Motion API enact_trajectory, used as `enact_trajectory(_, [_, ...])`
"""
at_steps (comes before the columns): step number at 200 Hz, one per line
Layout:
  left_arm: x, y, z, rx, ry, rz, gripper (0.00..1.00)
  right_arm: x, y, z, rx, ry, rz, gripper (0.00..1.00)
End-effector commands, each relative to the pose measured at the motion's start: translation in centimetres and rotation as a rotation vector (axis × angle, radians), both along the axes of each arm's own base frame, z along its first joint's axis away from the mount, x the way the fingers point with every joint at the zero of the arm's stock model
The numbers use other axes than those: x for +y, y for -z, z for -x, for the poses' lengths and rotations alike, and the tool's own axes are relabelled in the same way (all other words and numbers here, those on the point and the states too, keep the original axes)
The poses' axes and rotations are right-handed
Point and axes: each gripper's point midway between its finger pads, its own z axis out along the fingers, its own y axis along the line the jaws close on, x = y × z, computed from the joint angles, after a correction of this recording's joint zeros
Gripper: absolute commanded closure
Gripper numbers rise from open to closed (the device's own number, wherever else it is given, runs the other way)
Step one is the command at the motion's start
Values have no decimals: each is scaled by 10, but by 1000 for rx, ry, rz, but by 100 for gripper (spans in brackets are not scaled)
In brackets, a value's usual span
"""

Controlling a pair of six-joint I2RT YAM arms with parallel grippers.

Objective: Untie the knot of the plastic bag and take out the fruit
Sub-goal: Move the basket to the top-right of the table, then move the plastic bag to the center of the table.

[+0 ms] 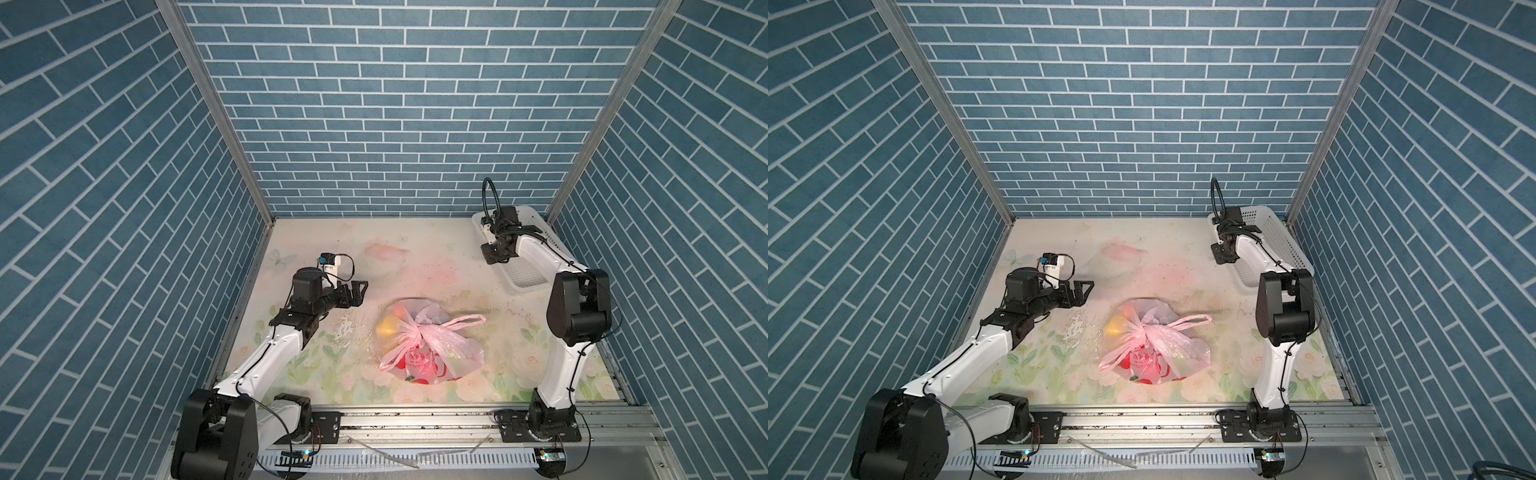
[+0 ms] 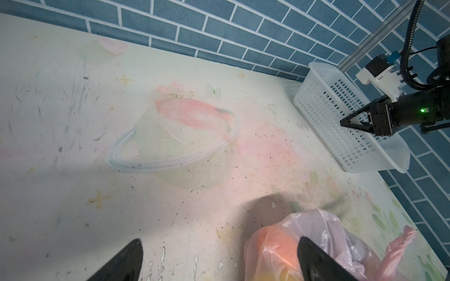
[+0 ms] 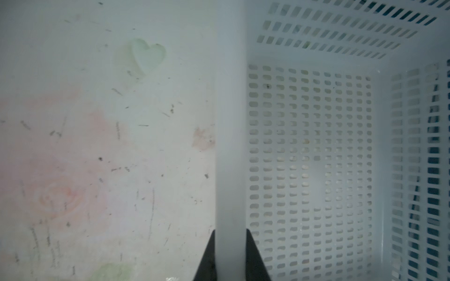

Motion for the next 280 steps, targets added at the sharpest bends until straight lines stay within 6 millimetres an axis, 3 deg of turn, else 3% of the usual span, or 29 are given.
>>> enact_trajectory(1, [-2, 2, 1, 0, 3, -7, 0, -2, 4, -4, 32, 42, -19, 95])
enact_trajectory(25, [-2, 2, 1, 1, 2, -10, 1, -4, 3, -8, 34, 51, -21, 93])
enact_trajectory(43, [-3, 3, 1, 4, 5, -12, 0, -3, 0, -6, 31, 53, -30, 85])
enact_trajectory(64, [-1, 1, 2, 0, -1, -19, 0, -2, -10, -4, 16, 53, -45, 60])
enact_trajectory(84, [-1, 0, 3, -4, -4, -24, 0, -1, -26, 2, -4, 52, -62, 44])
enact_trajectory(129, [-3, 1, 5, 5, 3, -33, 0, 7, -65, 31, -26, 49, -139, 34])
enact_trajectory(161, [-5, 2, 9, 24, 20, -56, 0, 27, -87, 66, -18, 7, -198, 31])
enact_trajectory(193, [-6, 0, 18, 46, 29, -58, 0, 68, -99, 116, 37, -111, -249, 30])
enact_trajectory(255, [-3, 2, 39, 88, 24, -37, 0, 143, -98, 217, 153, -341, -405, 30])
enact_trajectory(280, [-2, 4, 43, 105, 26, -35, 0, 161, -90, 250, 187, -440, -375, 30])
